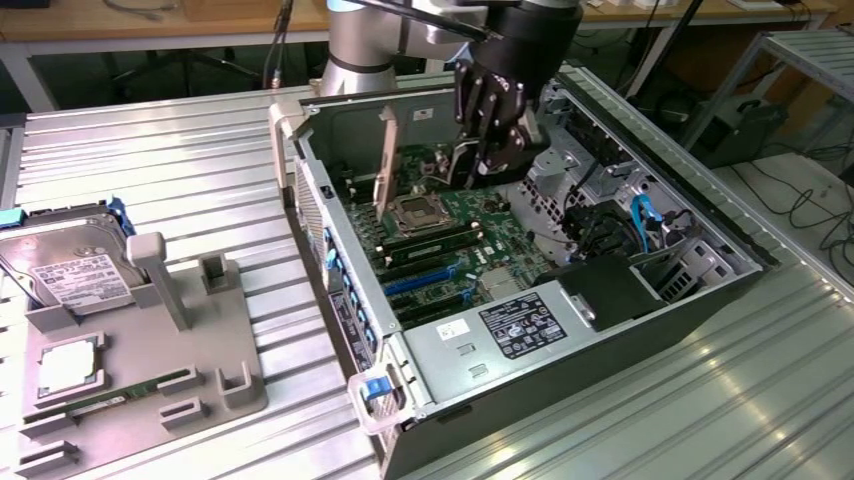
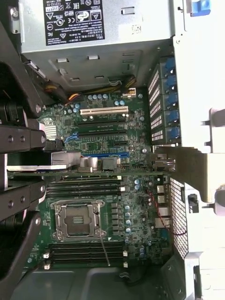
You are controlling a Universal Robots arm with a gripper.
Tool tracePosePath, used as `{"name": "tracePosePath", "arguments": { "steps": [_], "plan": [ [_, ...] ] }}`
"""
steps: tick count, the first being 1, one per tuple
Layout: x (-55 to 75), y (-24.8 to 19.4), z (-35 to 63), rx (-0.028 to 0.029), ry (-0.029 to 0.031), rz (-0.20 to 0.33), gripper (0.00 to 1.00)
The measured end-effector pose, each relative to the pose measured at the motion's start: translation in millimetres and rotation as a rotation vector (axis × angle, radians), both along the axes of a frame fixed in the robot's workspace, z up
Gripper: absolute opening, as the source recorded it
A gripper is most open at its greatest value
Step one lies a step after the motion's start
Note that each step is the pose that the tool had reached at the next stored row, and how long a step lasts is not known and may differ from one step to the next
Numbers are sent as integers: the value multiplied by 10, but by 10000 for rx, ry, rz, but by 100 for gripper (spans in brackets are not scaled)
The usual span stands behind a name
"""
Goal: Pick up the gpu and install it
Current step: 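Insert the gpu into the slot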
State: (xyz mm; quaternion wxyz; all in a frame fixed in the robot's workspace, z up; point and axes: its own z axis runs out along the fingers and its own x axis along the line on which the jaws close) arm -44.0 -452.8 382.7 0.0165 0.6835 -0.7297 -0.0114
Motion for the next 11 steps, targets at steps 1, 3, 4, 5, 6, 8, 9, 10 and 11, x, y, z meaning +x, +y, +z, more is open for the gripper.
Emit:
{"name": "tracePosePath", "arguments": {
  "steps": [1, 3, 4, 5, 6, 8, 9, 10, 11],
  "plan": [
    [0, 0, -8, -1, 13, 0, 28],
    [0, -1, -17, -2, 26, 0, 28],
    [0, -1, -20, -3, 27, 0, 28],
    [0, -1, -23, -1, 27, 0, 28],
    [0, -1, -29, -1, 28, 0, 28],
    [0, -1, -47, -1, 28, 12, 28],
    [0, -1, -51, -1, 28, 20, 28],
    [0, -1, -63, -1, 28, 40, 28],
    [0, -1, -71, -1, 28, 72, 28]
  ]
}}
